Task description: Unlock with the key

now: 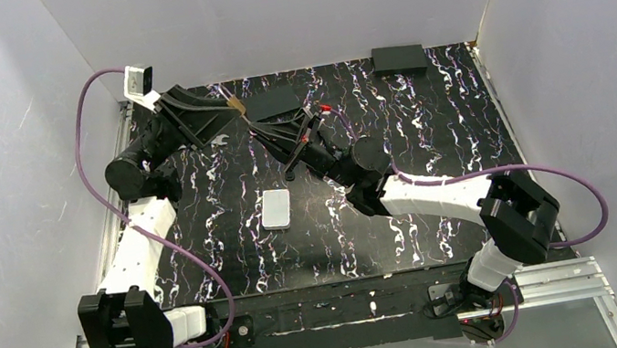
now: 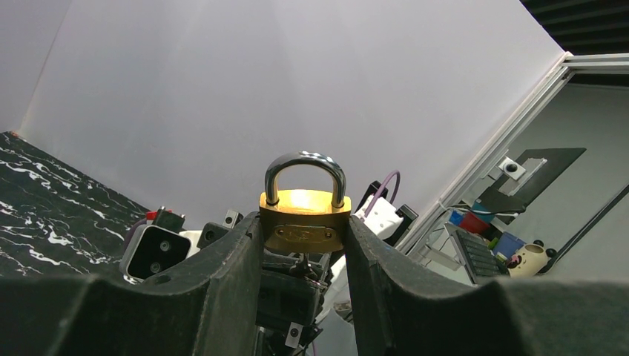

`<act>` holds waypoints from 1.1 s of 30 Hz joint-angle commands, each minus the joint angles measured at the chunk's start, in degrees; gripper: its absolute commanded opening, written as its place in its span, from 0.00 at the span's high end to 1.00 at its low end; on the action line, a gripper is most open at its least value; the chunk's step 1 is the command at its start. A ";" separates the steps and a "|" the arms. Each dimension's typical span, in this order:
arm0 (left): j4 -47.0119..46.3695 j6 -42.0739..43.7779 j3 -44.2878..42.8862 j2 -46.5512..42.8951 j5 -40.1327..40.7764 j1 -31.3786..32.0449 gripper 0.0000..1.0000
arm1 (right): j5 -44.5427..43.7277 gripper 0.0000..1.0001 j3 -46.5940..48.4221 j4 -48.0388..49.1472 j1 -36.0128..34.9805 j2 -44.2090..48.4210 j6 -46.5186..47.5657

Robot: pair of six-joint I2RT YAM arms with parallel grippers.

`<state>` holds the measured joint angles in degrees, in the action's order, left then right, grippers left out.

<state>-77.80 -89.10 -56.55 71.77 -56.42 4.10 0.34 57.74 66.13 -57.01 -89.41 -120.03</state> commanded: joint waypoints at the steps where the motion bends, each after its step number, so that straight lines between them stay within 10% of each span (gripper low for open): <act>1: -2.84 0.64 0.90 -2.81 0.02 0.20 1.00 | -0.01 0.99 2.50 3.57 0.15 -0.04 -4.45; 33: -2.71 1.91 -0.09 -0.76 2.74 -0.08 1.00 | 0.92 0.99 2.21 3.23 0.15 0.53 -3.39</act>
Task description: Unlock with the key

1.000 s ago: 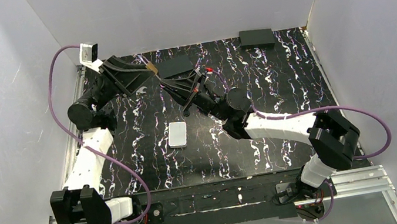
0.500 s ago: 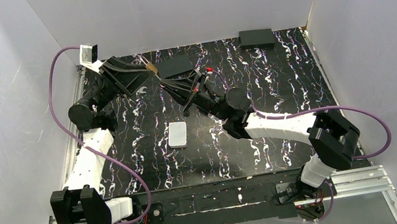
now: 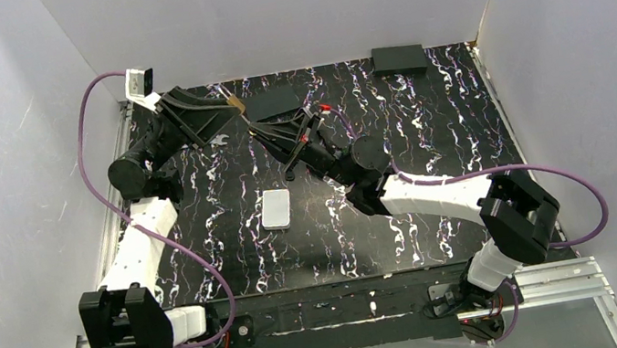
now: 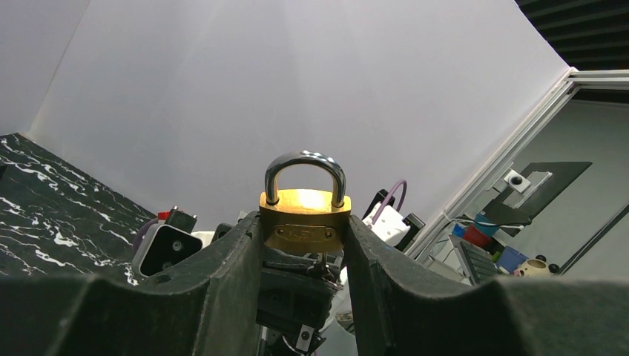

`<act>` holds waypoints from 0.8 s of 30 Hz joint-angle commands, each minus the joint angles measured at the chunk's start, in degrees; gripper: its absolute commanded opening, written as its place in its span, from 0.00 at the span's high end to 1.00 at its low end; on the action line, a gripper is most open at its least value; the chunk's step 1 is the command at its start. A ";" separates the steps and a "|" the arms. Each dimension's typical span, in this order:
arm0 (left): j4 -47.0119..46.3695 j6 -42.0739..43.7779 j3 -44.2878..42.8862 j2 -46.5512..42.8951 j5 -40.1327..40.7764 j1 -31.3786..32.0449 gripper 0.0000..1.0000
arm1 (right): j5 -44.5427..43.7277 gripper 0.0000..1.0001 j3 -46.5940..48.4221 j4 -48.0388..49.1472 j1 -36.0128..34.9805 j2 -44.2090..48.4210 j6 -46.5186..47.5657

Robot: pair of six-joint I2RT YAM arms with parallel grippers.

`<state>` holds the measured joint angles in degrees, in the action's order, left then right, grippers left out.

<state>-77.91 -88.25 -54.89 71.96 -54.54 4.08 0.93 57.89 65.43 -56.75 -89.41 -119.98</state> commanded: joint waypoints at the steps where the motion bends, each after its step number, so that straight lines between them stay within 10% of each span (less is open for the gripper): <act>1: -2.65 1.06 -1.79 -0.97 0.85 -0.13 1.00 | 0.26 0.99 2.05 3.84 -0.11 0.62 -3.40; 24: -2.60 0.38 -0.39 -3.74 0.55 -0.27 1.00 | -0.59 0.99 0.51 5.86 0.15 0.14 -5.01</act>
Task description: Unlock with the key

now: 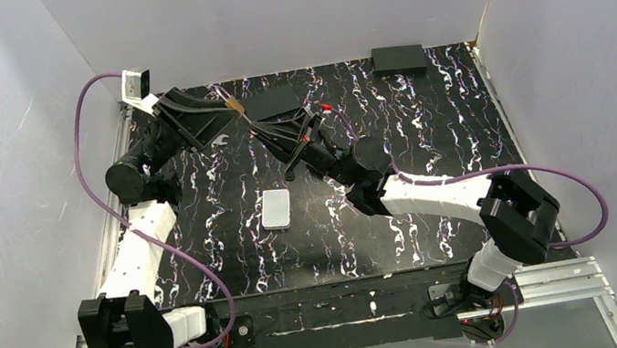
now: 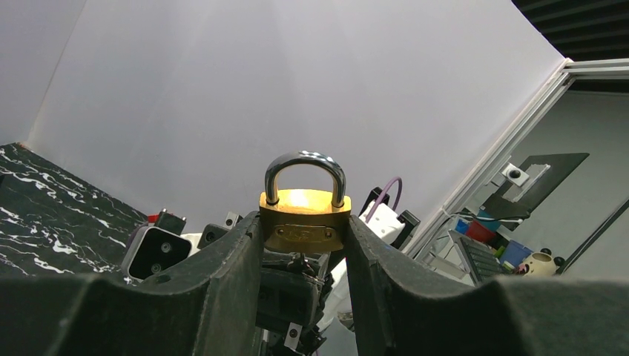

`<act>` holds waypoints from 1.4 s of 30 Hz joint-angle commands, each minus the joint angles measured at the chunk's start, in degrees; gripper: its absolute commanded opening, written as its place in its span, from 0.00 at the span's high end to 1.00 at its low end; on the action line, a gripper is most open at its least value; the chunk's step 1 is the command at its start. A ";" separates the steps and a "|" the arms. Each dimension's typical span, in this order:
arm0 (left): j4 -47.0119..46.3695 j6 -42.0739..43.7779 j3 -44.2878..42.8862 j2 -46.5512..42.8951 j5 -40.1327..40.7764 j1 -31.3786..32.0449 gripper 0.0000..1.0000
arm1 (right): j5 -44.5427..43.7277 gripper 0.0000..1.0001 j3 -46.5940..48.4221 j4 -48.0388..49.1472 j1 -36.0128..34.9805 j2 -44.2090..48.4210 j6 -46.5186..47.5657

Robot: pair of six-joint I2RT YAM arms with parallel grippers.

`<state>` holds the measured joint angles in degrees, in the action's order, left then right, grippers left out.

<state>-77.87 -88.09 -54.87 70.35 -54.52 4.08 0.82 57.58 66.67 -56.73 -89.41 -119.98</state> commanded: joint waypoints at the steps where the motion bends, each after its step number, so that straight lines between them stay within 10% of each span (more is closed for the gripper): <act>1: -2.65 0.21 -0.29 -2.09 0.41 -0.27 1.00 | -0.43 0.99 1.01 4.49 0.13 0.19 -5.00; 42: -2.20 0.74 0.11 -0.27 -6.51 -0.21 1.00 | 2.64 0.99 4.79 -0.26 0.27 -0.17 -5.17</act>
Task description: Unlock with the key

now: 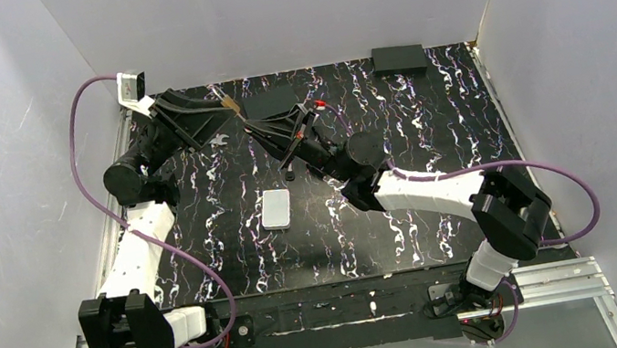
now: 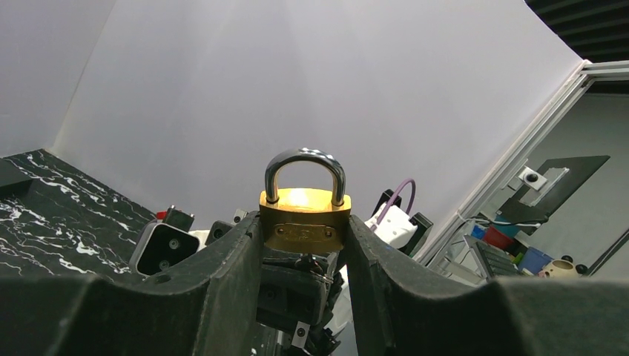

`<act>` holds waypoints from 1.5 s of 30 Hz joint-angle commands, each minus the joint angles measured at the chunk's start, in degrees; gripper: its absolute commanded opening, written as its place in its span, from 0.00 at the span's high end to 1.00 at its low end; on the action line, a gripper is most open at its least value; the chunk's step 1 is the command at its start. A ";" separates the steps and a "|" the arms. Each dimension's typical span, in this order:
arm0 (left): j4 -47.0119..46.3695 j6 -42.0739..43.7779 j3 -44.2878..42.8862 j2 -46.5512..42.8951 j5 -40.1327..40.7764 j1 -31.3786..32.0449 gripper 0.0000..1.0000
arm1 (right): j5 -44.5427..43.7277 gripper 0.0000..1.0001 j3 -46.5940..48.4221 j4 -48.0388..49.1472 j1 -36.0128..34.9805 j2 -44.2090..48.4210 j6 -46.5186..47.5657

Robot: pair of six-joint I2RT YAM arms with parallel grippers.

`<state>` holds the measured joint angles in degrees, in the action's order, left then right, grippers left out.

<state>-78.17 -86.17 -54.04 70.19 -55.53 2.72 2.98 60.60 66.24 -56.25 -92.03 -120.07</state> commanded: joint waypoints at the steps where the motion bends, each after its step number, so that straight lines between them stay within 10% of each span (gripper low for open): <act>1: -1.90 -1.94 -0.45 -0.09 -4.98 1.19 1.00 | 0.71 0.99 1.84 -0.03 0.01 2.32 -4.60; 16: -2.50 3.43 4.48 -5.25 -5.05 1.16 1.00 | 1.10 0.99 3.85 2.26 0.27 0.09 -7.38; 45: -4.29 2.43 -15.64 0.25 -14.28 3.42 1.00 | 14.73 0.99 17.30 11.31 0.40 -7.73 -20.41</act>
<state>-80.82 -82.72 -68.69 70.04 -59.07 3.66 16.23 74.74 76.95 -54.92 -99.18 -120.31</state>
